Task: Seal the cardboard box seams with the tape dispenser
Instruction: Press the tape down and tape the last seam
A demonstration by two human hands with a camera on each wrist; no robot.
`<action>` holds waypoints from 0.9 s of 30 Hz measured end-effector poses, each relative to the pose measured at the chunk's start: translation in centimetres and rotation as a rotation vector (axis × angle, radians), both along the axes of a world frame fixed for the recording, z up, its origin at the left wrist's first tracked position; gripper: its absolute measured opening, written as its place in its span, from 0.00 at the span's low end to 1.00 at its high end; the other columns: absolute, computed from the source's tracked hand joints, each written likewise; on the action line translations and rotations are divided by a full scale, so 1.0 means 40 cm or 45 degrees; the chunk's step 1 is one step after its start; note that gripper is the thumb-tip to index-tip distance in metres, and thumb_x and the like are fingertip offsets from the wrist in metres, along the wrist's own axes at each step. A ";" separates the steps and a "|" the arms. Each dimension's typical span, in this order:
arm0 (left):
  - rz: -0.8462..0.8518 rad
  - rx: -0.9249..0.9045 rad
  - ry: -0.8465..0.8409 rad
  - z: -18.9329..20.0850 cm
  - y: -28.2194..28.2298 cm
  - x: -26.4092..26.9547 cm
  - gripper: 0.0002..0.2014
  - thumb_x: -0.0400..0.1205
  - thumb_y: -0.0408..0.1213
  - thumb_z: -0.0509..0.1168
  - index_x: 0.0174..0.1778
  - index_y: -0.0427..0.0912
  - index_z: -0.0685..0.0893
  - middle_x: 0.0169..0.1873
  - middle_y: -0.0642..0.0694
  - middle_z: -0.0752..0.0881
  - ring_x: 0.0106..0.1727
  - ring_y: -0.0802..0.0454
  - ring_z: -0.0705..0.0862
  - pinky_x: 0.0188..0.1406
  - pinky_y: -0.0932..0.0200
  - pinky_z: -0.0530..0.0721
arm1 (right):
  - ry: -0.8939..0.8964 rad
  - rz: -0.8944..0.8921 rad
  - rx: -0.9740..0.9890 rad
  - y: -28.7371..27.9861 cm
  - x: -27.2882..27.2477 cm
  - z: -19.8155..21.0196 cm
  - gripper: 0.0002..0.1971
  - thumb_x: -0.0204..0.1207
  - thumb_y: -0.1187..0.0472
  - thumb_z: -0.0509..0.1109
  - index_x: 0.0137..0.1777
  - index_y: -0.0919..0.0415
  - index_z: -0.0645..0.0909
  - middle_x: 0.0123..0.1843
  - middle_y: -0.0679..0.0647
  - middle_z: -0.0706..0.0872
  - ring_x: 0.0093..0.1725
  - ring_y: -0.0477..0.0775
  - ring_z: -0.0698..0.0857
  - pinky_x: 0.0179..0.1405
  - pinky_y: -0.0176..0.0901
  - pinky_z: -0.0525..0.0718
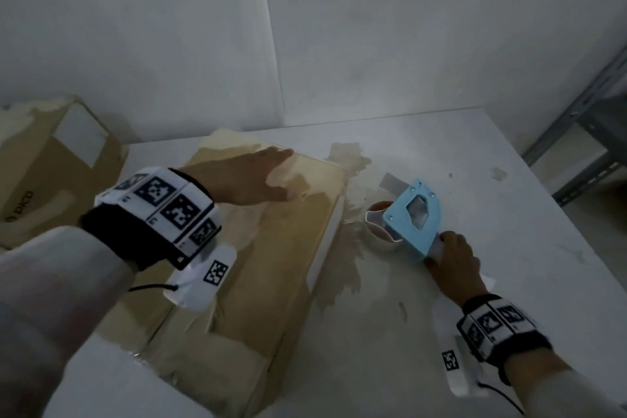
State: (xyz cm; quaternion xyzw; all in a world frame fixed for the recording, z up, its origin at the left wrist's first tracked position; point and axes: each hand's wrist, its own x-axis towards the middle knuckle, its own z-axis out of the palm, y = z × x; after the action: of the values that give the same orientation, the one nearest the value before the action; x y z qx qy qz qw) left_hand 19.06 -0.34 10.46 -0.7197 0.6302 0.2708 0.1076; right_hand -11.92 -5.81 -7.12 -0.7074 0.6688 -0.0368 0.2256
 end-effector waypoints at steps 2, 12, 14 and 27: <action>0.039 -0.008 -0.050 -0.005 0.001 0.042 0.40 0.80 0.58 0.56 0.81 0.52 0.41 0.82 0.49 0.43 0.83 0.51 0.49 0.79 0.53 0.51 | -0.057 -0.031 0.051 0.010 0.014 0.013 0.22 0.73 0.64 0.68 0.64 0.72 0.68 0.62 0.71 0.75 0.61 0.70 0.75 0.58 0.57 0.72; 0.134 0.007 -0.227 -0.080 -0.019 0.159 0.47 0.77 0.63 0.57 0.81 0.44 0.37 0.81 0.41 0.36 0.82 0.41 0.41 0.80 0.38 0.51 | -0.918 -0.074 -0.043 0.058 0.225 0.256 0.23 0.77 0.56 0.65 0.71 0.57 0.67 0.61 0.58 0.80 0.58 0.54 0.83 0.59 0.46 0.83; 0.116 -0.007 -0.240 -0.085 -0.013 0.167 0.47 0.76 0.65 0.56 0.81 0.46 0.39 0.82 0.43 0.37 0.82 0.43 0.41 0.78 0.34 0.54 | -0.868 -0.029 0.063 0.070 0.296 0.279 0.34 0.76 0.46 0.63 0.78 0.58 0.57 0.74 0.58 0.72 0.70 0.59 0.75 0.71 0.54 0.73; -0.120 -0.029 -0.307 -0.097 0.030 0.154 0.40 0.77 0.69 0.42 0.77 0.43 0.57 0.77 0.35 0.61 0.77 0.34 0.59 0.75 0.39 0.60 | -0.740 -0.038 0.209 0.022 0.398 0.244 0.20 0.82 0.54 0.51 0.72 0.57 0.67 0.65 0.60 0.81 0.61 0.59 0.80 0.62 0.53 0.77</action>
State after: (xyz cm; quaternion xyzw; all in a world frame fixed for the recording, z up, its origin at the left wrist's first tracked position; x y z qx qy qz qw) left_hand 25.23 0.88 6.59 -0.7177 0.6489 0.1696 0.1870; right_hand 4.00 -4.91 2.64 -0.6367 0.5873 -0.1871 0.4634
